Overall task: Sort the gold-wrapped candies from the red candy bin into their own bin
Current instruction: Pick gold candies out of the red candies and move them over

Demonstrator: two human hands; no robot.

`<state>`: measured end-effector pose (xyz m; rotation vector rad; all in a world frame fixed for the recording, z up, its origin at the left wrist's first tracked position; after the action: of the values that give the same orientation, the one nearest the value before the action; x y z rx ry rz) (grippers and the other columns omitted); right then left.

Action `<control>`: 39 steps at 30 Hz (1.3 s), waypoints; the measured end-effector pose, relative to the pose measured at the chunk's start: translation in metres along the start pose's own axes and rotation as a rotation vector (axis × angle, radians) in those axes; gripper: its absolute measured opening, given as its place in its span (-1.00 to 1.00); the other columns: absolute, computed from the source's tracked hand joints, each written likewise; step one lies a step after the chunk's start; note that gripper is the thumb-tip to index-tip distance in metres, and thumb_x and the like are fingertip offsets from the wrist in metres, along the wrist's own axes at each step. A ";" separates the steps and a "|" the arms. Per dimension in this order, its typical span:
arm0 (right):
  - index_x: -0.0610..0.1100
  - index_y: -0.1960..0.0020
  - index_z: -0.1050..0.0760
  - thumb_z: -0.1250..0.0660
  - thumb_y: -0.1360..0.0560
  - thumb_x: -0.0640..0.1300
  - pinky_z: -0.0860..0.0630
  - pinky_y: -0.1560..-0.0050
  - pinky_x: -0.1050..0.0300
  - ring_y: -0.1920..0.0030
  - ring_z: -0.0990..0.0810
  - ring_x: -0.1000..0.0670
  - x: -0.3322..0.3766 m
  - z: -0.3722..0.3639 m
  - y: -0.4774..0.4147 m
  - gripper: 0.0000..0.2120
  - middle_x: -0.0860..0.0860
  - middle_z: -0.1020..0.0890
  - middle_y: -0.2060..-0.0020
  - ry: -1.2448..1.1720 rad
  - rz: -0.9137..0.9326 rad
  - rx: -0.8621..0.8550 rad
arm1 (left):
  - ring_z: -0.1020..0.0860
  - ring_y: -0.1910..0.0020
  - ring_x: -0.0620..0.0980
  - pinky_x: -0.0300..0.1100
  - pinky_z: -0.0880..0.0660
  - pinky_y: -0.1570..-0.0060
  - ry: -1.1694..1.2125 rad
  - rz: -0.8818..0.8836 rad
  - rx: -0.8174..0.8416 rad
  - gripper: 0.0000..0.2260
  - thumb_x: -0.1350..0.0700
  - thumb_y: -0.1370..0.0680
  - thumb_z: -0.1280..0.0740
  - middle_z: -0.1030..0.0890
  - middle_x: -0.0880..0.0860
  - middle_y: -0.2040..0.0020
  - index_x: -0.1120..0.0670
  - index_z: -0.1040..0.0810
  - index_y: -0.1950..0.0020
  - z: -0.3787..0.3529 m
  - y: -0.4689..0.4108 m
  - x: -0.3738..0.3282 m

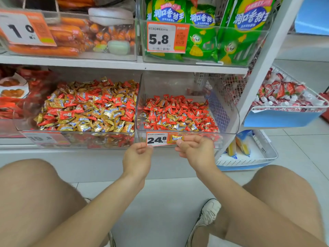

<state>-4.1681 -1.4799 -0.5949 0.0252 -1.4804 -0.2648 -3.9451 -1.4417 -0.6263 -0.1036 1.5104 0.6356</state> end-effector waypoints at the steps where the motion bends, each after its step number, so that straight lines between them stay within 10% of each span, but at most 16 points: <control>1: -0.21 -0.06 -0.60 -0.53 -0.55 -0.24 -0.72 0.08 -0.04 0.17 -0.79 -0.07 0.000 -0.001 0.001 -0.85 -0.10 -0.77 0.21 0.008 0.000 -0.013 | -0.57 0.18 0.01 -0.18 -0.45 0.24 0.009 0.015 -0.008 -0.83 0.05 -0.65 -0.41 -0.66 0.02 0.00 0.07 -0.61 -0.21 0.001 0.000 0.001; 9: -0.18 0.01 -0.62 -0.57 -0.51 -0.25 -0.72 0.00 -0.18 0.18 -0.78 -0.06 0.010 -0.006 0.009 -0.86 -0.09 -0.76 0.26 0.059 -0.002 -0.042 | -0.63 0.14 0.03 -0.10 -0.52 0.19 -0.061 0.035 0.047 -0.74 0.18 -0.62 -0.39 -0.62 0.04 -0.09 0.02 -0.52 -0.30 -0.003 0.004 -0.001; 15: -0.02 -0.07 -0.67 -0.52 -0.50 -0.23 -0.67 0.09 0.10 0.30 -0.71 0.06 0.074 0.006 0.019 -0.80 0.00 -0.71 0.31 0.236 0.326 -0.037 | -0.55 -0.19 0.05 0.00 -0.55 -0.16 -0.643 -0.204 0.192 -0.52 0.00 -0.60 -0.37 -0.55 -0.05 -0.18 -0.03 -0.37 -0.51 -0.002 0.023 -0.037; 20: -0.02 0.10 -0.65 -0.39 -0.48 -0.16 -0.53 0.22 0.25 0.29 -0.65 0.08 0.108 -0.005 -0.037 -0.92 0.04 -0.67 0.34 0.827 0.450 0.054 | -0.56 0.03 0.04 -0.01 -0.55 0.11 -0.958 -0.807 0.027 -0.93 0.06 -0.57 -0.33 -0.58 -0.09 0.10 -0.05 -0.57 -0.04 0.012 0.036 -0.113; 24: -0.17 0.06 -0.73 -0.35 -0.45 -0.26 -0.55 0.23 0.17 0.19 -0.68 -0.03 0.082 -0.028 -0.088 -0.81 -0.07 -0.73 0.19 1.083 0.315 0.211 | -0.39 -0.02 0.03 0.00 -0.47 0.01 -1.115 -1.135 0.123 -0.88 0.15 -0.57 -0.36 -0.43 -0.04 -0.01 0.01 -0.60 -0.08 0.001 0.026 -0.144; 27: -0.12 -0.03 -0.74 -0.34 -0.51 -0.35 -0.51 0.21 0.40 0.31 -0.59 0.24 0.083 -0.058 -0.105 -0.75 0.12 -0.67 0.20 1.066 0.375 0.338 | -0.35 -0.01 -0.01 -0.04 -0.47 0.09 -1.073 -1.108 0.123 -0.85 0.17 -0.57 -0.36 -0.34 -0.06 -0.01 -0.03 -0.55 -0.10 0.001 0.008 -0.151; 31: -0.08 -0.05 -0.70 -0.41 -0.46 -0.25 -0.65 -0.03 -0.02 0.03 -0.67 -0.09 0.069 -0.090 -0.129 -0.79 -0.02 -0.72 0.08 1.284 0.448 0.375 | -0.41 0.11 0.00 -0.01 -0.45 0.23 -0.901 -0.970 0.046 -0.81 0.15 -0.59 -0.37 -0.36 -0.07 -0.02 -0.06 -0.40 -0.11 0.012 -0.021 -0.153; 39: -0.20 0.22 -0.65 -0.34 -0.49 -0.31 -0.67 0.04 -0.13 0.13 -0.71 -0.15 0.064 -0.092 -0.140 -0.84 -0.12 -0.73 0.23 1.225 0.372 0.337 | -0.43 0.10 0.06 0.07 -0.47 0.05 -0.992 -1.026 0.113 -0.81 0.09 -0.57 -0.35 -0.37 -0.05 0.03 -0.06 -0.48 -0.17 -0.002 -0.044 -0.145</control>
<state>-4.0959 -1.6414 -0.5656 0.1522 -0.2741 0.2875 -3.9172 -1.5259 -0.5032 -0.3800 0.3873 -0.2453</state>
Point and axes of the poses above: each hand's wrist, its own y-axis away from the middle knuckle, its own z-axis out of the back of the hand, x = y × z, the point moved 8 cm from there along -y, towards the middle knuckle
